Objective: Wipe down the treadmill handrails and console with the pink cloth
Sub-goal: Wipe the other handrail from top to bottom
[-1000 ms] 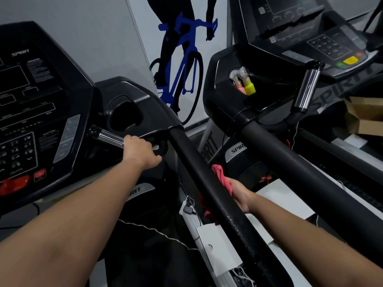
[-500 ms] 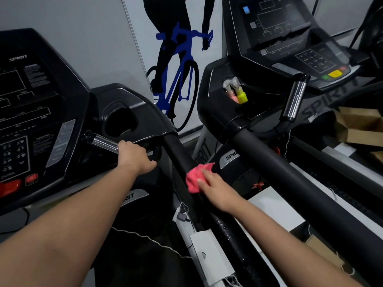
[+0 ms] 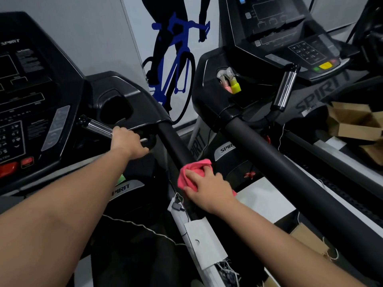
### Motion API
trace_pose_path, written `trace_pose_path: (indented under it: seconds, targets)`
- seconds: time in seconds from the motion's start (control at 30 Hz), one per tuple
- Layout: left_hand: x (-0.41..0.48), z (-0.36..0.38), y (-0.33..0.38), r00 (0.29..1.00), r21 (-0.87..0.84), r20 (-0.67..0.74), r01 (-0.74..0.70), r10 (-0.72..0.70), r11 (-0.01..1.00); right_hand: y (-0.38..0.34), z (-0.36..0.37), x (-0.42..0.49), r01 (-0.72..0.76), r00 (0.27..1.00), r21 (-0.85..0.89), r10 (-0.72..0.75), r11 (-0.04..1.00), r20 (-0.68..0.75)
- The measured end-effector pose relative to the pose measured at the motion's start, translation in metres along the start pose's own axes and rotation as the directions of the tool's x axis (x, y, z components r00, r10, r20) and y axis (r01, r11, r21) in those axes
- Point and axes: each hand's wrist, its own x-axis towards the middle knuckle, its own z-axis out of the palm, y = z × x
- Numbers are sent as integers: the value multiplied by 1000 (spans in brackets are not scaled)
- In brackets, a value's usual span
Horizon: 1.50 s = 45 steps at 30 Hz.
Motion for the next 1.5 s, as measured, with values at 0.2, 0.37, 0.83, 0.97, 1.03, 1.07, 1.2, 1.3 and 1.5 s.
trace_pose_path:
  seconds: [0.2, 0.37, 0.83, 0.97, 1.03, 1.07, 1.2, 1.3, 1.5]
  targets:
    - [0, -1, -2, 1000, 2, 18, -18, 18, 1000, 11, 7, -28, 139, 990, -95, -140, 986, 4]
    - [3, -4, 1, 996, -27, 83, 24, -22, 999, 45, 9, -32, 116, 981, 175, -140, 978, 134]
    - [4, -1, 4, 996, -7, 73, 46, -45, 999, 56, 26, -38, 334, 942, 197, -335, 922, -30]
    - [5, 0, 4, 995, -8, 80, 56, -56, 998, 69, 26, -20, 149, 979, 596, -201, 789, 21]
    - [6, 1, 5, 996, -2, 70, 60, -60, 998, 58, 23, -6, 88, 990, 619, -137, 780, 32]
    - [6, 1, 5, 996, 2, 66, 59, -59, 998, 50, 21, 0, 83, 992, 573, -120, 815, 28]
    - [6, 2, 5, 997, 10, 56, 48, -49, 999, 28, 17, -12, 199, 980, 188, -192, 962, -55]
    - [5, 2, 4, 998, 7, 54, 36, -37, 999, 36, 23, -30, 357, 931, 102, -345, 929, -120]
    - [5, 2, 3, 998, 7, 47, 39, -39, 999, 64, 25, -23, 62, 991, 725, -126, 686, 35]
